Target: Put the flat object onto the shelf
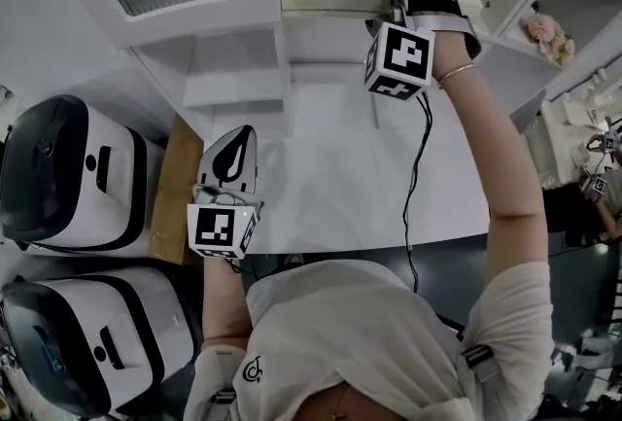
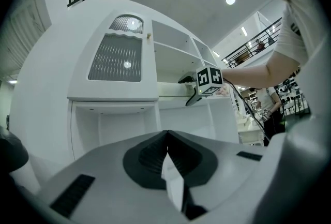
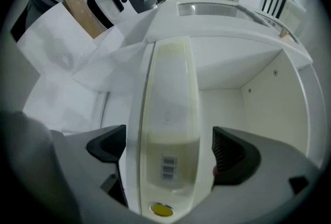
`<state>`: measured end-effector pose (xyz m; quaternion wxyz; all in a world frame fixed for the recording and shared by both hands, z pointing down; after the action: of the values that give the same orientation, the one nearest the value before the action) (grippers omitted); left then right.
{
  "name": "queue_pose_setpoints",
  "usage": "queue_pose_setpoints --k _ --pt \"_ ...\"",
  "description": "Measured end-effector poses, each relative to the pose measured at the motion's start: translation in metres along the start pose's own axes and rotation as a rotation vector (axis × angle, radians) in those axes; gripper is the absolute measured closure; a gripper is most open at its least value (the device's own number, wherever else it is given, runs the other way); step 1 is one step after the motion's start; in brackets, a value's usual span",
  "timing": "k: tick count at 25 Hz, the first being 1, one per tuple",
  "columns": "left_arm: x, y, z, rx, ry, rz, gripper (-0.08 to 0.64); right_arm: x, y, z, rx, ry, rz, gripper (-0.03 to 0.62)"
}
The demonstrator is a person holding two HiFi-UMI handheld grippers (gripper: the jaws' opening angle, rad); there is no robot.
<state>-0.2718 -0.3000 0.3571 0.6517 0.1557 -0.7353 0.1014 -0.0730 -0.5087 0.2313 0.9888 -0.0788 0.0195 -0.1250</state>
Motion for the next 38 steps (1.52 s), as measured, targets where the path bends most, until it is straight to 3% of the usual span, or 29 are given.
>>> queue_pose_setpoints --k 2,4,14,20,31,34,38 --pt "-0.003 0.002 -0.003 0.005 -0.005 -0.006 0.549 0.001 0.016 -0.003 0.03 -0.014 -0.004 0.074" --pt "-0.005 0.004 -0.008 0.012 -0.008 -0.01 0.549 0.003 0.034 -0.002 0.056 -0.061 -0.013 0.133" --pt "-0.011 0.014 -0.029 0.035 -0.014 -0.008 0.548 0.012 0.092 0.044 0.14 -0.349 -0.104 0.563" --pt "-0.008 0.021 -0.04 0.043 -0.003 0.003 0.548 0.012 0.129 0.097 0.018 -0.645 -0.145 0.583" --pt "-0.002 0.018 -0.045 0.048 0.01 0.015 0.549 0.022 0.164 0.167 -0.077 -1.202 -0.225 0.584" --pt "0.0 0.015 -0.047 0.06 0.01 0.02 0.549 0.025 0.168 0.183 -0.103 -1.303 -0.245 0.586" --pt "0.001 0.008 -0.049 0.075 0.008 0.022 0.549 0.027 0.17 0.197 -0.123 -1.361 -0.251 0.586"
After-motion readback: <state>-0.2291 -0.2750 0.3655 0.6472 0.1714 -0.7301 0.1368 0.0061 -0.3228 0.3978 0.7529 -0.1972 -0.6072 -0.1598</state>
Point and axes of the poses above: the fingertips, and each gripper's own axes: y backward along the fingers, z to its left, x out of its underside, the point moved 5 cm from there along y, backward along the fingers, and after that the axes turned 1 degree about x, right-handed, at the moved point
